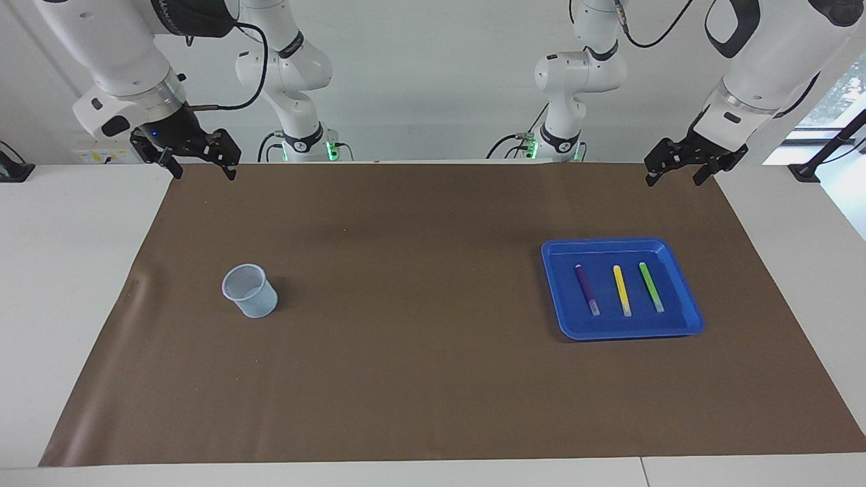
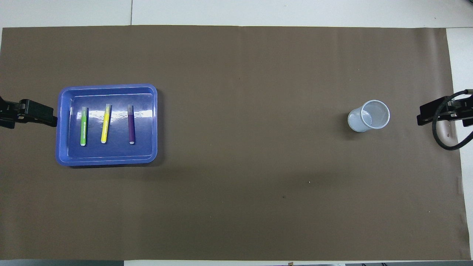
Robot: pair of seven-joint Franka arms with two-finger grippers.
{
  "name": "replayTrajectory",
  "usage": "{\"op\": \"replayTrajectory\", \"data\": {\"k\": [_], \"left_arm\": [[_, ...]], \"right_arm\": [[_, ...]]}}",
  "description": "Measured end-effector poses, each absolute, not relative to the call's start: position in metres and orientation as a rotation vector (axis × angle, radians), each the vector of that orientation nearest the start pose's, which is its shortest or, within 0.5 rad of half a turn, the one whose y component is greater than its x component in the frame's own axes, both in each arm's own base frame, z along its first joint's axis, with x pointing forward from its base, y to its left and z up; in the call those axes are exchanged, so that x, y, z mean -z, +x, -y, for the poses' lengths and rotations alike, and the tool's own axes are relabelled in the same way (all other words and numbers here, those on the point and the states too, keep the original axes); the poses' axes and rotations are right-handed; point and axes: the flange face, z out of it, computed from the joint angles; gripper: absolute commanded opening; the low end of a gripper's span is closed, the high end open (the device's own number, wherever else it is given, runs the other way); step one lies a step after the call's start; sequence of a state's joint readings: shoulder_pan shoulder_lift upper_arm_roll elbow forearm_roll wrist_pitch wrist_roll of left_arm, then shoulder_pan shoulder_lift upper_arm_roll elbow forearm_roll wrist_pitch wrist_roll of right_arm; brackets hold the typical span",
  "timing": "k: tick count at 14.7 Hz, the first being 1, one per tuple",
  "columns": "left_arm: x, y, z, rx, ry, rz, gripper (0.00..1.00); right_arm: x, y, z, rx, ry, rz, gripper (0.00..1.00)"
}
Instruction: Transfer and insert pens with both arms
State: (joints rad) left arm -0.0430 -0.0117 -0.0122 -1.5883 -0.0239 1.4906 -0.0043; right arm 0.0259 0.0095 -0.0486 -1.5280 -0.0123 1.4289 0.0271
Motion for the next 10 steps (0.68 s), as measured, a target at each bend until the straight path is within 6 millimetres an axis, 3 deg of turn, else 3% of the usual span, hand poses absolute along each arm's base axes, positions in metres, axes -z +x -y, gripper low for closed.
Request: {"op": "replayTrajectory", "data": {"k": [10], "left_arm": [[-0.6116,0.5413,0.0353,-0.137,-3.158,-0.084,1.00]], "right_arm": [[-0.6272,0.5424,0.0093,-0.171,-3.144,-0.069,1.00]]}}
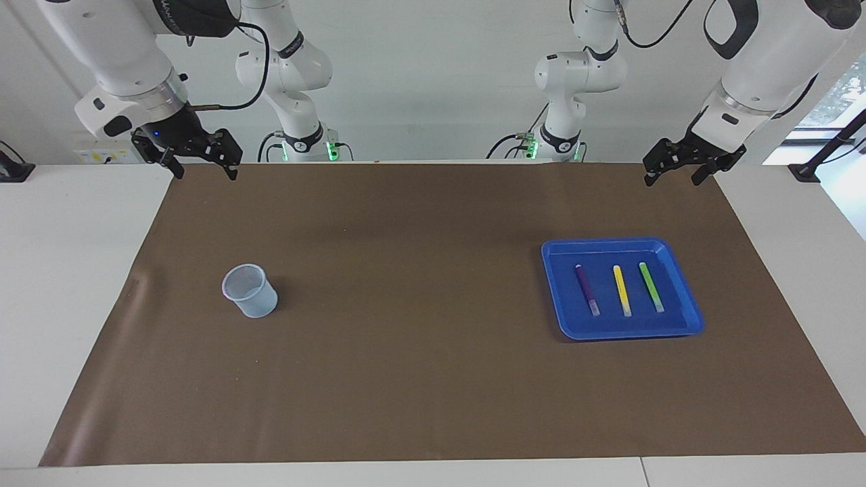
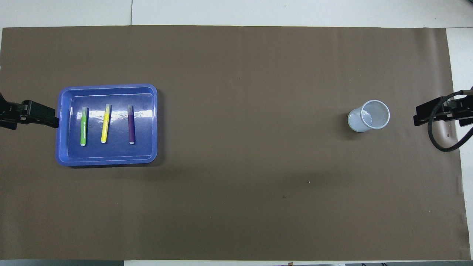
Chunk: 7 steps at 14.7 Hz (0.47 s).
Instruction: Transfer and insert pens with both arms
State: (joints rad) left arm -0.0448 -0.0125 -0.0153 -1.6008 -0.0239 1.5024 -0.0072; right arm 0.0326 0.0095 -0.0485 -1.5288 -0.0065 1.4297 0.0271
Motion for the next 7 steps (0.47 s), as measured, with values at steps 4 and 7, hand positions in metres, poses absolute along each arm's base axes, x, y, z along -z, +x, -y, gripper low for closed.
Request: {"op": "replayTrajectory", "data": {"k": [4,7], "left_arm": [[-0.589,0.550,0.046,-0.054,-3.161,-0.104,1.00],[-0.542,0.559,0.061,0.027,-3.163,-0.138,1.00]], "right_arm": [[-0.623,0.542,0.005,-0.182,-3.117,-0.011,1.00],[-0.620,0.542,0.004,-0.190,-3.108,0.006,1.00]]}}
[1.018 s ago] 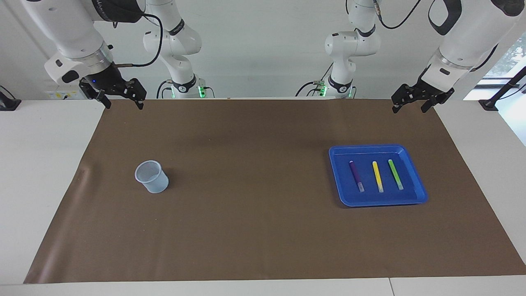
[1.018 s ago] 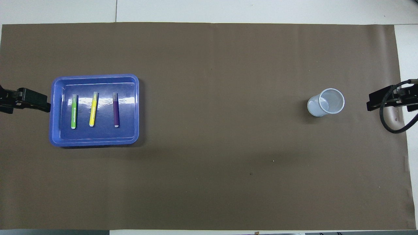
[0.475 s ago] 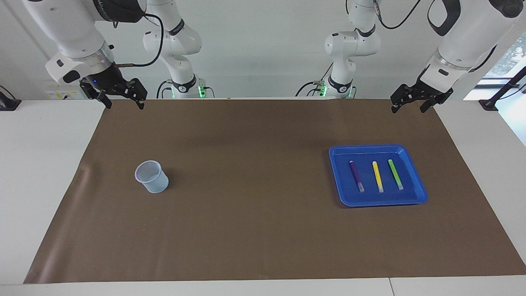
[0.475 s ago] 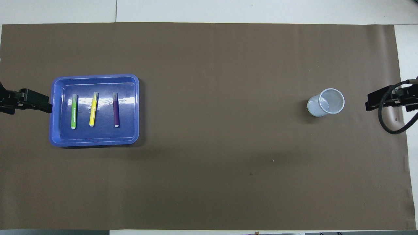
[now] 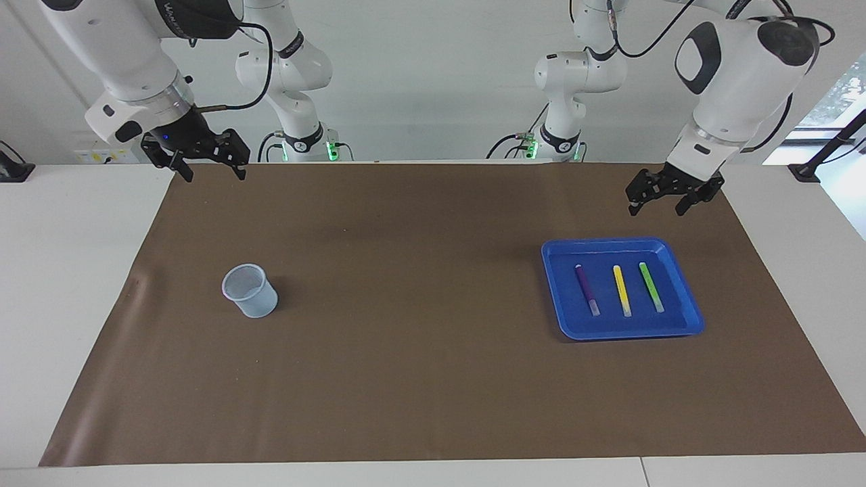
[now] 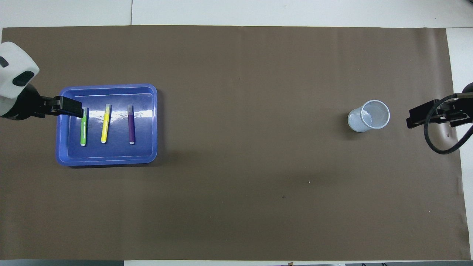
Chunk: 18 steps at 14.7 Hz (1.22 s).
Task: Transfer and insert pens with both arms
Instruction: 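Reach the left gripper into the blue tray and grasp the purple pen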
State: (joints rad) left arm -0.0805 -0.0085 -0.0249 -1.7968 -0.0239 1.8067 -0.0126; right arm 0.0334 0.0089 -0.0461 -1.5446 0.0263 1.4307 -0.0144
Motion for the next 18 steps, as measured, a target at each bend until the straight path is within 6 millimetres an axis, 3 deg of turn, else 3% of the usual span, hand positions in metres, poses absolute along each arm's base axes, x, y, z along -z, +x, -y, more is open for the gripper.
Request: {"op": "replayTrajectory", "data": {"k": [7,13,14,18], "left_arm": [[-0.408,0.587,0.096,0.055,-3.162,-0.214,1.00],[-0.339,0.598,0.098,0.044,-3.164,-0.185,1.00],[-0.328,0.598,0.099,0.035,-3.164,-0.175,0.95],[-0.305,0.592,0.103,-0.003,-3.162,-0.176,0.43]], "right_arm": [[-0.621,0.543,-0.002,-0.168,-3.080,0.018,1.00],[-0.608,0.540,-0.012,-0.175,-2.912,0.002,1.00],[-0.605,0.538,-0.010,-0.176,-2.884,-0.013,1.00],[-0.595,0.533,-0.018,-0.136,-2.726,-0.056,1.00]]}}
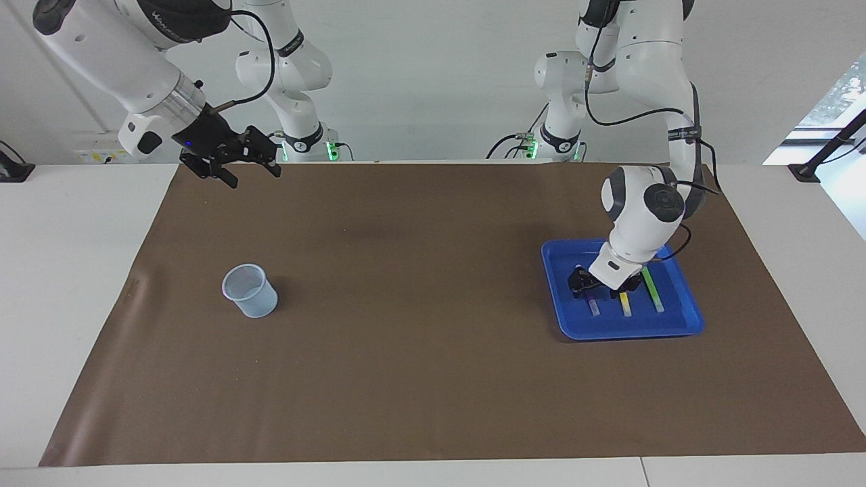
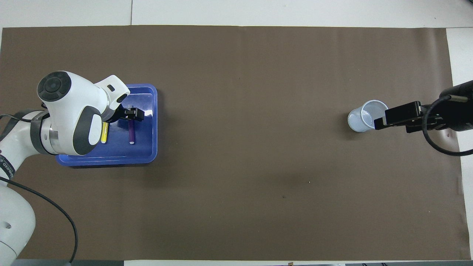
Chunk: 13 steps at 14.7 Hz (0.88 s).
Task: Transfer and insert pens with both arms
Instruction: 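Reach the left gripper into the blue tray and grasp the purple pen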
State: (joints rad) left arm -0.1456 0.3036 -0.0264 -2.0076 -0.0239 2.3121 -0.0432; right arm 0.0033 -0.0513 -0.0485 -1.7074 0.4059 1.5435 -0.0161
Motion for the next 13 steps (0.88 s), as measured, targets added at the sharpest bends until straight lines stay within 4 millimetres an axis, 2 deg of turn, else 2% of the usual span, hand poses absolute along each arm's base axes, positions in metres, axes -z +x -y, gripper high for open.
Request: {"op": "replayTrajectory", "data": {"k": [2,5,10,13], "left_arm": [[-0.302,0.589,0.105,-0.007,-3.161,-0.181,0.03],[-0.304,0.589,0.104,-0.002,-3.162,-0.180,0.00],[-0.306,0.589,0.104,-0.002,-3.162,-0.177,0.00],[-0.325,0.588,0.103,0.013,-3.164,-0.131,0.00]], "right_arm": [[-0.578,0.526,-0.025,-0.116,-2.630,-0.101,1.00],[-0.561,0.512,-0.030,-0.087,-2.536,-0.164,1.00],[-0.566,0.509,-0.036,-0.056,-2.439,-0.272,1.00],[-0.564,0.507,-0.042,-0.099,-2.385,-0.307,1.00]]}}
